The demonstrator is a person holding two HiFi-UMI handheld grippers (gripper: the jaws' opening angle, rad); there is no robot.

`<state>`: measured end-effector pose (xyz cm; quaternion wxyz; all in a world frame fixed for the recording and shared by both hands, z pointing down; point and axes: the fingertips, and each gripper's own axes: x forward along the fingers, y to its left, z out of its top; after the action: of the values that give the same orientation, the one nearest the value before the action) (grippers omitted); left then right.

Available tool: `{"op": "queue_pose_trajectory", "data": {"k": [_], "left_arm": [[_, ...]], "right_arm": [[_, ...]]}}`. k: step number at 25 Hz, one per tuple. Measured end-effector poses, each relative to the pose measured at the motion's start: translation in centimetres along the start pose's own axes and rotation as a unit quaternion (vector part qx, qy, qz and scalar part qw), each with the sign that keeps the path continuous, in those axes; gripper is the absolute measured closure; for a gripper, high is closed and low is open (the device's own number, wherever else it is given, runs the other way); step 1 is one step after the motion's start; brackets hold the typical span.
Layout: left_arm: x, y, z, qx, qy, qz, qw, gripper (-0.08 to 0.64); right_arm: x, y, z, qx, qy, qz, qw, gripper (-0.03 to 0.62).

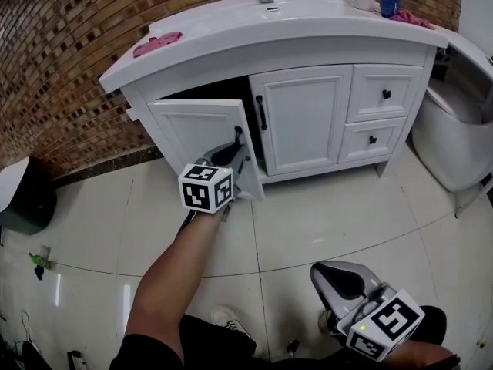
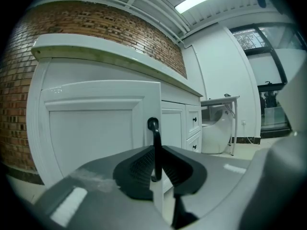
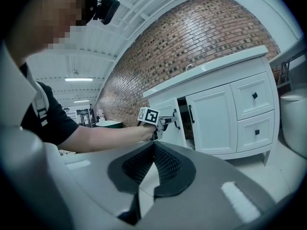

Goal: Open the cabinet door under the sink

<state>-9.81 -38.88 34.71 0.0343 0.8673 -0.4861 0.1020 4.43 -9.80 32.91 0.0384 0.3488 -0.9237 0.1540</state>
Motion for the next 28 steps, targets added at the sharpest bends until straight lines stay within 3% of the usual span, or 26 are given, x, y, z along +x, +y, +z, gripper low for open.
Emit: {"op": "queue_pose_trajectory", "data": {"k": [28], "left_arm": [[-11.5,0.1,-2.7,0.003,0.017,-0.011,0.9998,0.517]], "right_arm": [[1.7,3.0,0.3,-0.028,-0.002,0.011,1.0,0.584]]}}
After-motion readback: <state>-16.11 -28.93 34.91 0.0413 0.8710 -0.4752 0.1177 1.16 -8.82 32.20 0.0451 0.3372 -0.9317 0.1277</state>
